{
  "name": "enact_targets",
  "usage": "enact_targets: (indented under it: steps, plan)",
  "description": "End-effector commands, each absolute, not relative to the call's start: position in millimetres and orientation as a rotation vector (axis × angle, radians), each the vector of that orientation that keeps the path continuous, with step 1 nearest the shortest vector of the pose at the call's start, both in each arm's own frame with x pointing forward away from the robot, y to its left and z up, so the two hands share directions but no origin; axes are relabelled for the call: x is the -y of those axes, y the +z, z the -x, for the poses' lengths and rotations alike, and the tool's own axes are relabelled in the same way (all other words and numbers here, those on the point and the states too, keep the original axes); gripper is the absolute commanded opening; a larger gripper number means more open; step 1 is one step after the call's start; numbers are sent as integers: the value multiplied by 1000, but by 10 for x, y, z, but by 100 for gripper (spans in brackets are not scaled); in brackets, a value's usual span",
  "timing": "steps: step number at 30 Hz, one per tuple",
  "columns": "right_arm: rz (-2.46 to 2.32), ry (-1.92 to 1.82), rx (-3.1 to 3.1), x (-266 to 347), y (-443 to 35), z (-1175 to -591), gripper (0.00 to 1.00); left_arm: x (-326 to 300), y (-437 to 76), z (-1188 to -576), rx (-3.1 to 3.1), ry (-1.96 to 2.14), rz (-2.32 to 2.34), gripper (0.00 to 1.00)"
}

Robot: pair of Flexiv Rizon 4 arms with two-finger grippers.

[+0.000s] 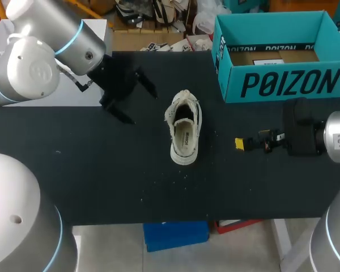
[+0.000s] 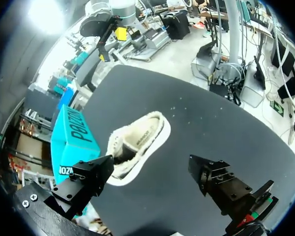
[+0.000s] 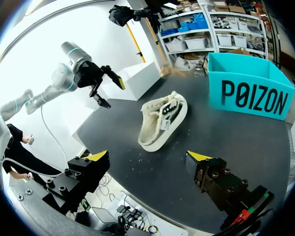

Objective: Take the shoe out of the shoebox, open the shoe tongue, remove and reinsert the insole, then place the shoe into the shoebox

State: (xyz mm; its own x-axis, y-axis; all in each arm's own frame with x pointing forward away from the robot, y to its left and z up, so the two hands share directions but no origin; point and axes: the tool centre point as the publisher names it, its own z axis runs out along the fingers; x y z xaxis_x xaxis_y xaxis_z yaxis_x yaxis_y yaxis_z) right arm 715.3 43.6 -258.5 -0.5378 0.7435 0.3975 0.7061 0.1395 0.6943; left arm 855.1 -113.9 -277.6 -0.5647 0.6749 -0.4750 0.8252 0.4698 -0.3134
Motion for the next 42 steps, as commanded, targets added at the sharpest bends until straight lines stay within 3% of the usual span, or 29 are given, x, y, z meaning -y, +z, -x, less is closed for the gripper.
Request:
enact_targets:
  steps: [1, 19, 25, 27, 28, 33, 42]
  plan:
    - [-1491, 1385, -2337, -447, -2590, -7153, 100, 1267, -2767, -8632, -2342, -632, -1510, 100]
    - [-1491, 1385, -2337, -447, -2590, -7153, 100, 1506, -3187, -8783, -1964, -272, -2167, 100]
    - [-1491, 1385, -2337, -447, -2590, -7153, 100, 1612, -3405, -8742, -1998, -261, -2178, 99]
    - [-1491, 1385, -2337, -447, -2590, -7153, 100, 1627, -3467, -8752, -2021, -247, -2164, 89]
    - [-1491, 1385, -2337, -447, -2590, -7153, 100, 1634, -3495, -8760, -2034, -246, -2155, 77]
    - [-1491, 1385, -2337, -447, -2590, -7153, 100, 1646, -3612, -8820, -2091, -209, -2111, 49]
    - [-1491, 1385, -2337, -447, -2590, -7153, 100, 1671, -3841, -8950, -2154, -176, -2046, 46]
